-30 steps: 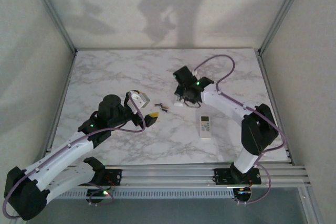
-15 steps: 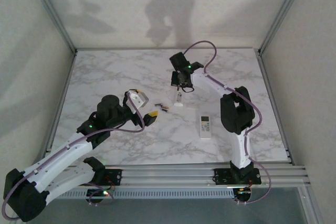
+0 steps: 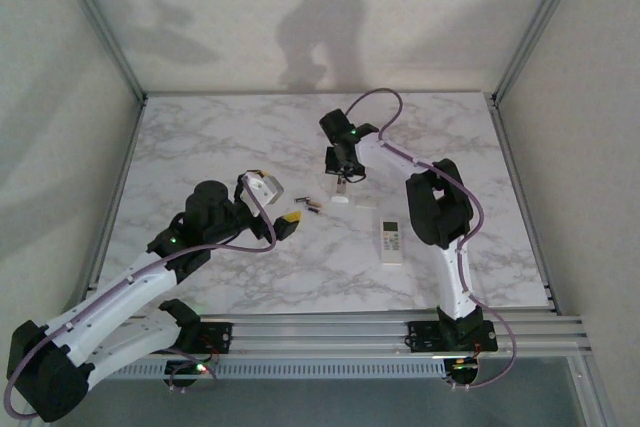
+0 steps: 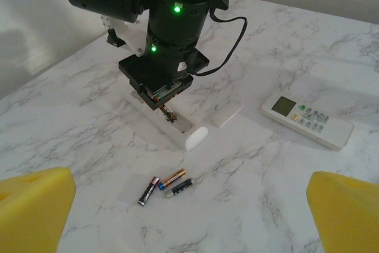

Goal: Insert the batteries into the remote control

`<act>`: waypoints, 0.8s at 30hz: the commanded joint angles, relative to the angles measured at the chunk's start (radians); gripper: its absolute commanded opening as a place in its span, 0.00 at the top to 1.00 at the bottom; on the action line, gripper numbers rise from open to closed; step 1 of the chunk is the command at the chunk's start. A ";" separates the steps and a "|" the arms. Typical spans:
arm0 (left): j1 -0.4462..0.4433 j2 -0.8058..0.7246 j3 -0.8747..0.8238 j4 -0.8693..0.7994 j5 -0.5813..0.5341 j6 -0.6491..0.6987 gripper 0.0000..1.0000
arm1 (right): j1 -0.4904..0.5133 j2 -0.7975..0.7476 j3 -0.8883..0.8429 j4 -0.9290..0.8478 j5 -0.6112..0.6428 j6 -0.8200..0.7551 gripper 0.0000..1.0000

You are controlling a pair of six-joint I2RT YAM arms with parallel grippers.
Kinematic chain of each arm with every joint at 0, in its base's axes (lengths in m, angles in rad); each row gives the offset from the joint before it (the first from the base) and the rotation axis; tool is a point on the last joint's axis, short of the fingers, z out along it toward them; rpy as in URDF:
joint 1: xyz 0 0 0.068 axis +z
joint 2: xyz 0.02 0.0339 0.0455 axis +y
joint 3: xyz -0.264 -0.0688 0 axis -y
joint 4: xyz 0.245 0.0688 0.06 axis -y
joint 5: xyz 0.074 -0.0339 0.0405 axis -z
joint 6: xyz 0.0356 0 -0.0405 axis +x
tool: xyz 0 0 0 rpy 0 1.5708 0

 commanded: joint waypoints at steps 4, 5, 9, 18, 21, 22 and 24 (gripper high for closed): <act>0.003 0.011 0.008 -0.003 -0.003 0.000 0.01 | 0.004 0.008 -0.019 -0.015 -0.002 0.049 0.91; 0.004 0.016 0.009 -0.006 -0.002 0.001 0.01 | 0.005 0.009 -0.023 -0.014 -0.003 0.055 0.91; 0.004 0.024 0.014 -0.011 0.006 -0.002 0.01 | 0.005 0.006 -0.040 -0.010 0.005 0.071 0.90; 0.004 0.029 0.014 -0.011 0.002 0.000 0.01 | 0.013 -0.012 -0.059 -0.013 -0.029 0.103 0.85; 0.003 0.032 0.015 -0.013 0.003 -0.001 0.01 | 0.013 -0.014 -0.055 -0.027 -0.032 0.116 0.84; 0.003 0.033 0.016 -0.013 0.003 0.000 0.01 | 0.013 -0.013 -0.052 -0.031 -0.032 0.118 0.84; 0.003 0.032 0.016 -0.014 0.000 -0.001 0.01 | 0.013 -0.011 -0.049 -0.040 -0.036 0.121 0.84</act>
